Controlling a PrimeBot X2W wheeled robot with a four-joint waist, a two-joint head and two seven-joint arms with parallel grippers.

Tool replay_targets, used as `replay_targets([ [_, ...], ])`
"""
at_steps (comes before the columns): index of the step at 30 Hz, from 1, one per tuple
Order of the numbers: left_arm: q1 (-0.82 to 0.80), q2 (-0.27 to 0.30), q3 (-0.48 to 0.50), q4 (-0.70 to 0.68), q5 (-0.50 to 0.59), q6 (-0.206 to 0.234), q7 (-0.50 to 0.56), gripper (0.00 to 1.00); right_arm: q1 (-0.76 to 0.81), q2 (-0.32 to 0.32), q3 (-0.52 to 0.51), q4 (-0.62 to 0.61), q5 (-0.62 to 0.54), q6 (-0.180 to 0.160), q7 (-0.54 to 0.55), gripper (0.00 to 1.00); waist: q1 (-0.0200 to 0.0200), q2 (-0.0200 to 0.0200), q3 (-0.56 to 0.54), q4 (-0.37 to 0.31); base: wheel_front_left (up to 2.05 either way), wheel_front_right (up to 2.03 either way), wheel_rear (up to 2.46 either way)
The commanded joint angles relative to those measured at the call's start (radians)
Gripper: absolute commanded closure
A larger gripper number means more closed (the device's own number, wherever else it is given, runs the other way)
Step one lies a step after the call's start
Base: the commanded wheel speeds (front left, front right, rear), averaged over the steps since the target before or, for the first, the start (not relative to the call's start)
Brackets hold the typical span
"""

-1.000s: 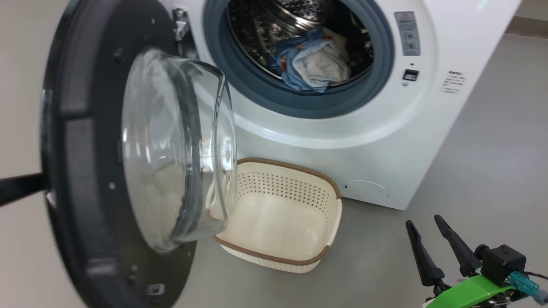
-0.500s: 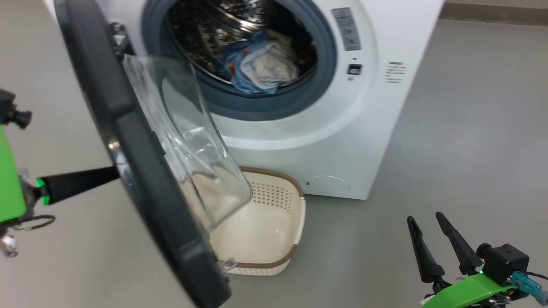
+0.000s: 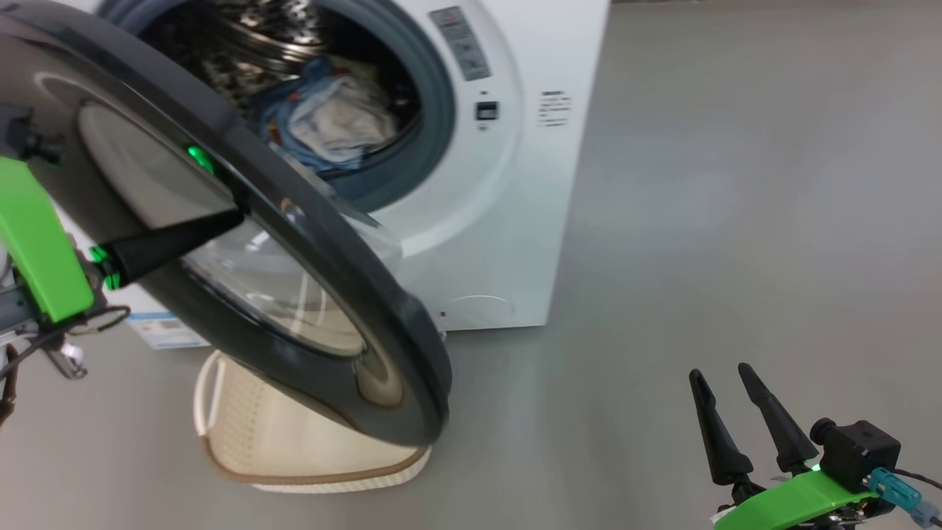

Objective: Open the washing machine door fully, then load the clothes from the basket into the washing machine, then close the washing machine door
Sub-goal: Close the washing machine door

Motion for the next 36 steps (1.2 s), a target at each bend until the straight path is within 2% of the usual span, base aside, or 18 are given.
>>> replay_targets([
  [1,-0.062,0.034,0.037,-0.01,0.015,-0.003,-0.029,1.0,-0.01,-0.004,0.018,-0.026,0.0,0.002,-0.005,0.0,0.0,0.0,0.01,-0.06,0.0,0.0,0.0],
  [9,-0.057,0.044,0.013,0.018,0.02,-0.003,-0.104,1.0,-0.006,-0.003,0.016,-0.023,0.003,0.002,-0.005,0.0,0.0,0.0,0.001,-0.1,0.0,0.0,0.0],
  [18,0.032,0.074,-0.004,0.015,-0.011,-0.003,-0.157,1.0,0.008,-0.011,0.011,-0.024,0.003,0.002,-0.005,0.0,0.0,0.0,-0.021,-0.066,0.0,0.0,0.0],
  [19,0.047,0.079,-0.002,0.014,-0.012,-0.003,-0.167,0.95,0.009,-0.012,0.011,-0.025,0.003,0.002,-0.005,0.0,0.0,0.0,-0.023,-0.061,0.0,0.0,0.0],
  [20,0.063,0.082,0.0,0.014,-0.016,-0.003,-0.178,0.8,0.01,-0.013,0.011,-0.025,0.003,0.002,-0.005,0.0,0.0,0.0,-0.025,-0.055,0.0,0.0,0.0],
  [22,0.099,0.089,0.002,0.011,-0.021,-0.003,-0.197,0.58,0.012,-0.017,0.008,-0.025,0.003,0.002,-0.005,0.0,0.0,0.0,-0.028,-0.044,0.0,0.0,0.0],
  [23,0.118,0.093,0.003,0.011,-0.02,-0.003,-0.21,0.25,0.014,-0.019,0.007,-0.025,0.003,0.002,-0.005,0.0,0.0,0.0,-0.029,-0.039,0.0,0.0,0.0],
  [24,0.138,0.098,0.005,0.009,-0.019,-0.003,-0.224,0.08,0.014,-0.021,0.007,-0.025,0.004,0.002,-0.005,0.0,0.0,0.0,-0.028,-0.035,0.0,0.0,0.0],
  [25,0.158,0.099,0.006,0.008,-0.021,-0.003,-0.239,0.0,0.015,-0.022,0.005,-0.026,0.004,0.002,-0.005,0.0,0.0,0.0,-0.029,-0.029,0.0,0.0,0.0],
  [29,0.212,0.097,0.018,0.012,-0.027,-0.003,-0.293,0.0,0.018,-0.026,-0.003,-0.028,0.004,0.002,-0.005,0.0,0.0,0.0,-0.028,-0.015,0.0,0.0,0.0],
  [36,0.332,0.08,0.027,0.022,-0.012,-0.003,-0.454,0.0,0.022,-0.033,-0.011,-0.03,0.005,0.002,-0.005,0.0,0.0,0.0,-0.029,0.006,0.0,0.0,0.0],
])
